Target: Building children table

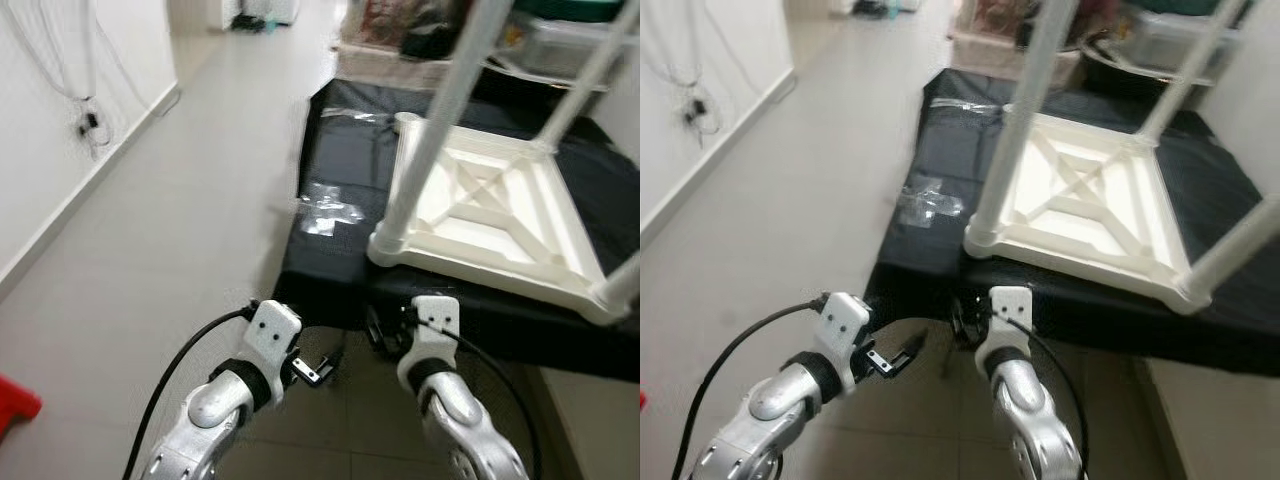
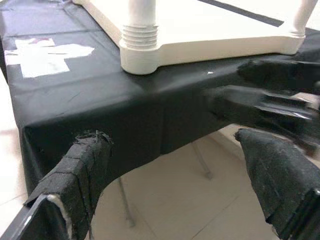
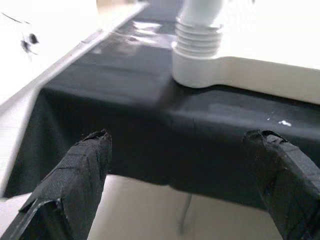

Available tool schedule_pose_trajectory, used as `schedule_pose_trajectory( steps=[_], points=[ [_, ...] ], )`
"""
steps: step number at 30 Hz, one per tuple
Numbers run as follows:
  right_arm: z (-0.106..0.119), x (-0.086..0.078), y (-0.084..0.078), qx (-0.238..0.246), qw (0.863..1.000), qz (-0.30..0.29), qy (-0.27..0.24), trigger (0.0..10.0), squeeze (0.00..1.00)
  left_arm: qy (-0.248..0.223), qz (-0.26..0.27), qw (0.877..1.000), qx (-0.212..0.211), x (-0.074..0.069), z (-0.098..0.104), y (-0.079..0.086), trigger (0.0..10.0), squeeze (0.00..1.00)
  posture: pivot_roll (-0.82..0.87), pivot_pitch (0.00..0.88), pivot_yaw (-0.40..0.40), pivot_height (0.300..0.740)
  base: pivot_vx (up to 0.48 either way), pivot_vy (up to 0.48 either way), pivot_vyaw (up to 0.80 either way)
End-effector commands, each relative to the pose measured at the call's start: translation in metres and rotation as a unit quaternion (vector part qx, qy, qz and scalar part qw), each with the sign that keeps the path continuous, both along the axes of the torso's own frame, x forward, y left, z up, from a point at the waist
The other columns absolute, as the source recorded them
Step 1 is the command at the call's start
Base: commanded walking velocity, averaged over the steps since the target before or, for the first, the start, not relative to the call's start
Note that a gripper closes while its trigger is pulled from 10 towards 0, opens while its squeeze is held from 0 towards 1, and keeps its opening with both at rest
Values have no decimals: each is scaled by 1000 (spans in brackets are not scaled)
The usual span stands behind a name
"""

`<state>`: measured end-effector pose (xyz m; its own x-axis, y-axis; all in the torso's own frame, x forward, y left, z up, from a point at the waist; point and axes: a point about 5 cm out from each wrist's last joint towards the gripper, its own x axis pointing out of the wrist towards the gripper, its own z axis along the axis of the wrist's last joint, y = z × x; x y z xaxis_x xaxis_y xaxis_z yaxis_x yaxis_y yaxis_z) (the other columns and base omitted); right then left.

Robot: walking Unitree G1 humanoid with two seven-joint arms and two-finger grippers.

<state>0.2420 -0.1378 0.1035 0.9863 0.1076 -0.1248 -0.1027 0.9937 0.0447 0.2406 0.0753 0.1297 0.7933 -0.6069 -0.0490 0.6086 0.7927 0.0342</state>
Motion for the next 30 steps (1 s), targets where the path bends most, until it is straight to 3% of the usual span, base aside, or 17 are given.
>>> schedule_pose_trajectory(
  steps=[1, 2, 7, 11, 15, 18, 23, 30],
  points=[
    [3, -8, 1, -2, 1000, -1, -16, 10000, 0, 20, 12, 1000, 0, 0, -7, 2, 10000, 0, 103, 0, -107, 740, 0, 0, 0],
    [-1, -15, -1, 2, 1000, -18, -11, 10000, 0, 30, 20, 999, 1, 1, -11, 3, 10000, 0, 102, 0, -99, 740, 0, 0, 0],
    [3, -21, -3, 25, 998, -55, -3, 10000, 0, 51, 35, 998, 3, 1, -22, 0, 10000, 0, 93, 0, -85, 740, 0, 0, 0],
    [7, -25, 3, 29, 999, -42, -6, 10000, 0, 67, 48, 997, 5, 1, -30, -1, 10000, 0, 87, 0, -80, 740, 0, 0, 0],
    [0, -30, 1, -2, 999, -37, -8, 10000, 0, 56, 73, 996, 12, 7, -31, 3, 10000, 0, 81, 0, -88, 740, 0, 0, 0],
    [-3, -31, -3, -7, 999, -45, -5, 10000, 0, 50, 79, 995, 17, 9, -31, 4, 10000, 0, 77, 0, -89, 740, 0, 0, 0],
    [-8, -29, -7, -14, 999, -52, 4, 10000, 0, 44, 85, 995, 20, 12, -33, 1, 10000, 0, 71, 0, -93, 740, 0, 0, -800],
    [-13, -26, -10, -18, 998, -62, 23, 10000, 0, 52, 80, 995, 21, 16, -37, -3, 10000, 0, 67, 0, -88, 740, 0, 0, 0]
  ],
)
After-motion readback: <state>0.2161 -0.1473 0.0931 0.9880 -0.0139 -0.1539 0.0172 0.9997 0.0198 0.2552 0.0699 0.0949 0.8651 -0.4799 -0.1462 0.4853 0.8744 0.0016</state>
